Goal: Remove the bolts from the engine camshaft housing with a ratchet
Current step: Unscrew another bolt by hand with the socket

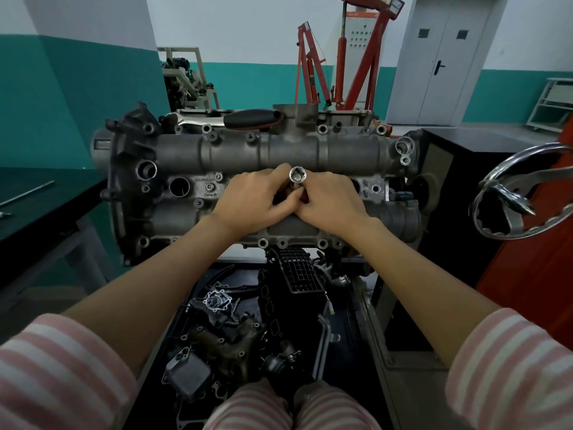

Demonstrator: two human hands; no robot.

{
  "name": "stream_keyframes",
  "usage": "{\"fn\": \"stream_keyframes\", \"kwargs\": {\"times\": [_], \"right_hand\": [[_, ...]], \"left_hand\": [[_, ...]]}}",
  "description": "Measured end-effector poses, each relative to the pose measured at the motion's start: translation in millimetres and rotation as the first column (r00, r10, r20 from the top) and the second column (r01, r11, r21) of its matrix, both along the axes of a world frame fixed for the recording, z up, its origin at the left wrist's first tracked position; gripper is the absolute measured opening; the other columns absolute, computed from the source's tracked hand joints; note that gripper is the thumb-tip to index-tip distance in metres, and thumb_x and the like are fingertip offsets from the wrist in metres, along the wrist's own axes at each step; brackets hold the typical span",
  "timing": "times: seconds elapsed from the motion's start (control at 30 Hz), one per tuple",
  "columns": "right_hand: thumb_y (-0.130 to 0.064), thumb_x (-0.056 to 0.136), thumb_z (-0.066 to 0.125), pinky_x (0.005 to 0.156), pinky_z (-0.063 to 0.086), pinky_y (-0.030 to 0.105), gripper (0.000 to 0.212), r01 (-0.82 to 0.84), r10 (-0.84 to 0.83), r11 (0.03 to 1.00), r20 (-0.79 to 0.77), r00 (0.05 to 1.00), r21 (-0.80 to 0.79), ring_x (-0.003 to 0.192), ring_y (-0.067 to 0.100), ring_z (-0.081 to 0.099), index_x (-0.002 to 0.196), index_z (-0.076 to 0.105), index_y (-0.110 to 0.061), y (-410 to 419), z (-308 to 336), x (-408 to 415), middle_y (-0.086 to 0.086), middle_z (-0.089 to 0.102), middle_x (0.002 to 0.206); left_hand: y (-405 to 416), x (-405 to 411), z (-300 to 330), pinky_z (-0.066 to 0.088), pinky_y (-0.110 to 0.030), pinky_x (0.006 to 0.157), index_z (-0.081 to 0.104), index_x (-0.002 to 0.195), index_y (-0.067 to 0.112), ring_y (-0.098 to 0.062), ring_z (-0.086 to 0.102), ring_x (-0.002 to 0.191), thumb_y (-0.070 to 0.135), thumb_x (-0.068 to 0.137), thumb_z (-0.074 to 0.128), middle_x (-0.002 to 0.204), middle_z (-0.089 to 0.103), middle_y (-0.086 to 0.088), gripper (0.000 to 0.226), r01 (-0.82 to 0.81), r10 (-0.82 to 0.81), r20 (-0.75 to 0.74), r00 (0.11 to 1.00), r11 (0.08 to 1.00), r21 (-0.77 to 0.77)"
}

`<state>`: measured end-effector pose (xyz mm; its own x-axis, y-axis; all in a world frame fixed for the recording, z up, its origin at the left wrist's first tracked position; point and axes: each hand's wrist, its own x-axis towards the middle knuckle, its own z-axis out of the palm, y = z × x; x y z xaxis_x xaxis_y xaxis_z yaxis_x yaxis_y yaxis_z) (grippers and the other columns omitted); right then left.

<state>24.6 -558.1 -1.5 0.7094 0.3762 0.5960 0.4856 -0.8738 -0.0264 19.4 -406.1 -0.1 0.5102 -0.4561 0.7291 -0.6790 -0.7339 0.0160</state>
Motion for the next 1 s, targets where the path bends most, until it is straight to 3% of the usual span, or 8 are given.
{"fn": "stream_keyframes", "kwargs": {"times": [0.17,0.27,0.33,0.43,0.6,0.77,0.93,1.0], "right_hand": [[-0.034,0.088,0.047,0.053,0.034,0.030,0.026,-0.017,0.016,1.000,0.041,0.999,0.018,0.066,0.027,0.059,0.095,0.053,-0.009,1.1,-1.0,-1.4,0.006,0.063,0.074],[-0.037,0.087,0.048,0.052,0.031,0.028,0.024,-0.009,0.009,0.999,0.001,1.000,0.039,0.062,0.022,0.056,0.078,0.053,-0.015,1.2,0.8,-2.5,0.000,0.058,0.065],[-0.036,0.086,0.049,0.052,0.027,0.027,0.031,0.009,-0.008,0.998,-0.021,1.000,0.061,0.059,0.018,0.049,0.060,0.044,-0.022,1.3,1.9,-2.6,-0.005,0.049,0.057],[-0.031,0.087,0.048,0.052,0.026,0.027,0.038,0.033,-0.032,0.998,-0.023,0.999,0.045,0.059,0.019,0.050,0.053,0.034,-0.023,2.5,1.8,-2.5,-0.004,0.045,0.055],[-0.031,0.087,0.048,0.055,0.031,0.028,0.022,0.012,-0.012,1.000,-0.024,1.000,0.006,0.067,0.022,0.058,0.072,0.049,-0.015,1.7,0.8,-1.5,0.001,0.059,0.068],[-0.034,0.086,0.048,0.061,0.046,0.035,0.026,-0.017,0.018,0.999,-0.014,1.000,0.048,0.073,0.023,0.060,0.093,0.055,-0.010,2.0,1.1,-2.1,0.004,0.064,0.078],[-0.038,0.087,0.050,0.060,0.045,0.033,0.028,-0.009,0.010,0.997,-0.014,1.000,0.073,0.072,0.021,0.060,0.089,0.061,-0.012,1.9,0.3,-2.3,0.003,0.065,0.075],[-0.036,0.087,0.050,0.056,0.038,0.030,0.027,-0.006,0.006,0.996,-0.006,1.000,0.092,0.068,0.020,0.059,0.081,0.063,-0.013,1.3,-0.6,-2.6,0.003,0.064,0.069]], "left_hand": [[-1.1,3.0,-1.7,0.029,-0.028,0.052,0.059,0.089,0.002,-0.034,0.059,0.062,0.050,0.086,0.022,0.077,0.064,-0.012,0.061,-0.044,0.043,0.029,0.999,0.999,0.024],[0.0,2.6,-1.3,0.032,-0.029,0.051,0.063,0.084,0.003,-0.033,0.060,0.063,0.049,0.089,0.029,0.074,0.065,-0.011,0.057,-0.052,0.052,0.021,0.998,0.999,0.007],[0.0,1.3,-1.3,0.039,-0.032,0.052,0.068,0.083,0.004,-0.032,0.062,0.064,0.051,0.087,0.029,0.073,0.067,-0.010,0.061,-0.056,0.056,0.009,0.998,0.998,-0.015],[0.2,1.0,-1.2,0.044,-0.035,0.054,0.071,0.085,0.005,-0.030,0.062,0.065,0.053,0.086,0.027,0.073,0.068,-0.011,0.066,-0.052,0.051,-0.008,0.999,0.998,-0.020],[0.1,0.9,-1.1,0.040,-0.031,0.050,0.067,0.088,0.007,-0.028,0.059,0.061,0.050,0.085,0.031,0.068,0.064,-0.009,0.057,-0.007,0.006,-0.015,1.000,0.999,-0.035],[-0.7,2.3,-1.9,0.033,-0.029,0.052,0.062,0.094,0.004,-0.033,0.059,0.062,0.051,0.083,0.023,0.074,0.064,-0.010,0.063,-0.032,0.032,0.001,0.999,0.999,-0.006],[0.6,3.7,-2.9,0.039,-0.032,0.053,0.066,0.090,0.004,-0.032,0.061,0.065,0.053,0.085,0.021,0.073,0.066,-0.012,0.066,-0.053,0.053,0.004,0.999,0.999,0.011],[0.9,3.7,-2.9,0.039,-0.033,0.052,0.068,0.088,0.005,-0.032,0.061,0.062,0.053,0.087,0.025,0.069,0.066,-0.013,0.065,-0.050,0.050,0.005,0.999,0.999,0.009]]}}
